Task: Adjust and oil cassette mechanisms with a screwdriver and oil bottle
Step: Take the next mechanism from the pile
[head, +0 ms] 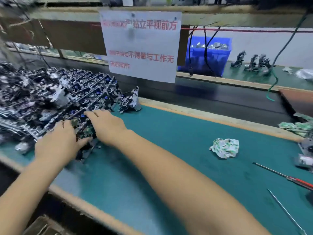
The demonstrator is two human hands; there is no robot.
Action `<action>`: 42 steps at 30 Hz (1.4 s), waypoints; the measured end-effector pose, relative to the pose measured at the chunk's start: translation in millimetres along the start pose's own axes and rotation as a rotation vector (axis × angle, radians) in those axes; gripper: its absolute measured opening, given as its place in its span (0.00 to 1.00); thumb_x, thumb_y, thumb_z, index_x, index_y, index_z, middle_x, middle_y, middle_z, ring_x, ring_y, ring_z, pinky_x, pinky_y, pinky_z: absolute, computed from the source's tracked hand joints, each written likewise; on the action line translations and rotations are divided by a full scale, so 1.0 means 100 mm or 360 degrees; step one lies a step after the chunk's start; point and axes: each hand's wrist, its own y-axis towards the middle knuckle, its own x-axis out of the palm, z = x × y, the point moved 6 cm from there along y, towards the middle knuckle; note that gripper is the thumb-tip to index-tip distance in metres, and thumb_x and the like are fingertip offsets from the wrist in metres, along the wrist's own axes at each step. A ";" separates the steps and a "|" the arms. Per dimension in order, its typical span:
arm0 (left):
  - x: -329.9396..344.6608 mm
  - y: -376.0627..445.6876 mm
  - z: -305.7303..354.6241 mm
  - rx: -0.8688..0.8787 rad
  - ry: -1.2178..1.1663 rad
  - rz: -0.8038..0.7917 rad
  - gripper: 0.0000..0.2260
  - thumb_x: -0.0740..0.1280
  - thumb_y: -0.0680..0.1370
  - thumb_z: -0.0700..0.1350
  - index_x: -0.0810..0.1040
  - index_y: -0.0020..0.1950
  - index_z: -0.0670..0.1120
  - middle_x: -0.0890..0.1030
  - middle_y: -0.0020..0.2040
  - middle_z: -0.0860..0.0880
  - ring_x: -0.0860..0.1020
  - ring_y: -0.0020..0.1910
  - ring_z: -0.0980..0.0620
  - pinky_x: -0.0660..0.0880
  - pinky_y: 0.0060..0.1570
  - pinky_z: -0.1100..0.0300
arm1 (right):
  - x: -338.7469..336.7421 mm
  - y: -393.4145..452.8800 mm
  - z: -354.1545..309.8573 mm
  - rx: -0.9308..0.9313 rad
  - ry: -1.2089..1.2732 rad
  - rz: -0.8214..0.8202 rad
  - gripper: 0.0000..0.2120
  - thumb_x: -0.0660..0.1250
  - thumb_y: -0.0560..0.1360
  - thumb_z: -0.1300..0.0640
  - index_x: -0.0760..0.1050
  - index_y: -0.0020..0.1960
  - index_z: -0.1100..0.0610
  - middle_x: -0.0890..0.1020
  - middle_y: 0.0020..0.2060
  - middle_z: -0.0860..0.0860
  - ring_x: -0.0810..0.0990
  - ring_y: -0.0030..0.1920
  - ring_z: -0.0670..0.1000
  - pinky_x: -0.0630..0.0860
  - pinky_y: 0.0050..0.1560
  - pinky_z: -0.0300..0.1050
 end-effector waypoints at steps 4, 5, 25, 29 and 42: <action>0.02 0.01 0.07 0.0118 -0.0085 0.0068 0.18 0.68 0.76 0.53 0.74 0.51 0.38 0.78 0.47 0.36 0.78 0.46 0.36 0.73 0.43 0.47 | 0.08 0.07 -0.04 -0.0132 -0.0450 0.0172 0.21 0.54 0.81 0.58 0.58 0.73 0.53 0.64 0.72 0.50 0.61 0.71 0.52 0.65 0.65 0.46; 0.02 0.00 0.10 0.0161 -0.0093 0.0097 0.17 0.69 0.75 0.52 0.75 0.52 0.38 0.80 0.45 0.36 0.79 0.46 0.36 0.72 0.42 0.48 | 0.05 0.04 -0.04 -0.0194 -0.0528 0.0288 0.19 0.53 0.81 0.58 0.60 0.71 0.53 0.67 0.69 0.48 0.63 0.70 0.51 0.64 0.64 0.44; -0.37 -1.93 2.88 0.2286 -0.0672 0.0945 0.09 0.68 0.73 0.45 0.72 0.51 0.50 0.82 0.40 0.54 0.74 0.25 0.53 0.69 0.20 0.61 | -0.93 -3.64 1.34 0.0634 -0.0378 0.0420 0.25 0.82 0.56 0.61 0.66 0.40 0.55 0.72 0.37 0.50 0.67 0.38 0.50 0.63 0.35 0.42; -0.21 -2.17 3.09 0.2461 -0.0889 0.0980 0.18 0.67 0.74 0.60 0.73 0.56 0.50 0.78 0.51 0.50 0.74 0.43 0.51 0.71 0.37 0.59 | -0.77 -4.16 1.30 0.0546 -0.0546 0.0575 0.21 0.78 0.58 0.66 0.67 0.39 0.57 0.75 0.36 0.53 0.69 0.36 0.52 0.67 0.36 0.42; 0.26 -2.02 3.18 0.2075 -0.1375 -0.0558 0.43 0.73 0.63 0.65 0.51 0.71 0.70 0.56 0.70 0.70 0.59 0.70 0.66 0.57 0.68 0.67 | -0.70 -4.45 1.31 0.0757 -0.0054 0.1083 0.14 0.61 0.78 0.53 0.78 0.40 0.59 0.77 0.38 0.49 0.73 0.38 0.49 0.72 0.38 0.43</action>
